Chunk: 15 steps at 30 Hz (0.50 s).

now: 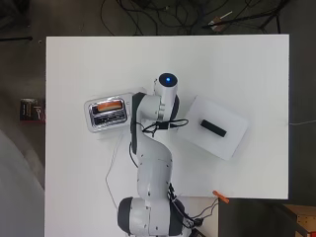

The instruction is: Teleoperate dual arm-hand system to toast a bread

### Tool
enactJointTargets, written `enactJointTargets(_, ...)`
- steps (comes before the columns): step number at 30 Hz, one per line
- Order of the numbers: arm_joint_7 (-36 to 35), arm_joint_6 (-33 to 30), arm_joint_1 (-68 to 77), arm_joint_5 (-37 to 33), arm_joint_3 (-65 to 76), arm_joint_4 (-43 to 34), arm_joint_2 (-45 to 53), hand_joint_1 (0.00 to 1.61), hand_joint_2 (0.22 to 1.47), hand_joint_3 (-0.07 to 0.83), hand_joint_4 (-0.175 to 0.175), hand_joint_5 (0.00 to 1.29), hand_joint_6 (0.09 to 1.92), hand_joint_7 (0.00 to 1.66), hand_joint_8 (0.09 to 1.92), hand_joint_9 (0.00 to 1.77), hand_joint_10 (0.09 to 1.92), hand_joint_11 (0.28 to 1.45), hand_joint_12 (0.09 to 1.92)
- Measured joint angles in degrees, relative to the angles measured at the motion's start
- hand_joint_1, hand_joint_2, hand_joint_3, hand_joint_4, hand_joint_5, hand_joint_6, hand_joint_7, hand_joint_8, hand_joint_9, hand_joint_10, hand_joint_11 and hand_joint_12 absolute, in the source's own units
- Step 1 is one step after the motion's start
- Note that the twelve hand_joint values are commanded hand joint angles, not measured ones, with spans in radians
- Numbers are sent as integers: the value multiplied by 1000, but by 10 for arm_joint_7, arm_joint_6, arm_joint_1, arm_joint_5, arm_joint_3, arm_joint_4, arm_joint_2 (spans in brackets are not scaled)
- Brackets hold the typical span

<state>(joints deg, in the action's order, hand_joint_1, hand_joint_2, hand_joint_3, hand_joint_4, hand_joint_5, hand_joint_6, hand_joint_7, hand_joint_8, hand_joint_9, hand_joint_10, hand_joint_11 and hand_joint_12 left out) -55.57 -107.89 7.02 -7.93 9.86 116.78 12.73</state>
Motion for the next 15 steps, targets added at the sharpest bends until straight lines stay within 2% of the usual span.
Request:
enactJointTargets(3, -7, -6, -3, -3, -1, 1, 18, 0, 1099, 4, -59, 305, 87, 1223, 1913, 1444, 1920, 999, 1920)
enactJointTargets(11, -33, -29, -14, -21, 0, 19, 68, 19, 1113, 2, -105, 229, 87, 1181, 1920, 1430, 1920, 959, 1920)
enactJointTargets(15, -32, -27, -16, -22, -1, 25, 73, 18, 1120, 3, -109, 225, 87, 1177, 1920, 1434, 1920, 964, 1920)
